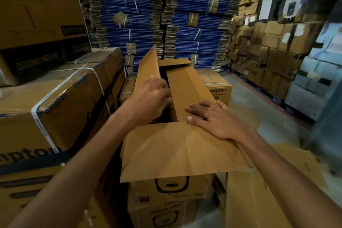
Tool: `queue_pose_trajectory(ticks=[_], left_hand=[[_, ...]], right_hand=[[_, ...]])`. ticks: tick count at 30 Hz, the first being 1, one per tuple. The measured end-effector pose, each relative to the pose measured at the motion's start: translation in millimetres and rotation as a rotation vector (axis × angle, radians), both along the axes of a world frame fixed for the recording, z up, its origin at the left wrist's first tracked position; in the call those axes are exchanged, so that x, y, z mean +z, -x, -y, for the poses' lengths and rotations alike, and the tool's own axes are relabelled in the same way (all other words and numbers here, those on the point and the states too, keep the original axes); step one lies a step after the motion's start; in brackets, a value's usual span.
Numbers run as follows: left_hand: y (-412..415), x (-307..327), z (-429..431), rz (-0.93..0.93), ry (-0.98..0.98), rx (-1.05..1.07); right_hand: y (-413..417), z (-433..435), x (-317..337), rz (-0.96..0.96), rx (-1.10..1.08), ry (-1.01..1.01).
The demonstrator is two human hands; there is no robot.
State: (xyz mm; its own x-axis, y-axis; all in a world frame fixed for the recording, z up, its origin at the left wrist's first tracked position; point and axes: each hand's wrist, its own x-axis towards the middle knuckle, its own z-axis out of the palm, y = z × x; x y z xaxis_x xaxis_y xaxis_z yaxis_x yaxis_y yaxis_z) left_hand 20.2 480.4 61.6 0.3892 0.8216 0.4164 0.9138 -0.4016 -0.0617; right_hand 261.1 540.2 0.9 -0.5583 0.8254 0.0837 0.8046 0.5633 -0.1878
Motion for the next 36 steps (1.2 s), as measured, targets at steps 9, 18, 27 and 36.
queue_pose_trajectory(ticks=[9, 18, 27, 36], left_hand=[[97.7, 16.8, 31.7, 0.021, -0.096, 0.605], [108.3, -27.4, 5.3, -0.042, 0.506, 0.288], [65.0, -107.6, 0.6, 0.828, 0.189, 0.026], [-4.7, -94.0, -17.0, 0.671, 0.23, -0.071]], right_hand=[[1.5, -3.9, 1.6, -0.036, -0.003, 0.002], [-11.0, -6.8, 4.7, 0.015, 0.0, -0.009], [14.7, 24.2, 39.7, 0.222, 0.101, -0.201], [65.1, 55.8, 29.0, -0.092, -0.058, 0.121]])
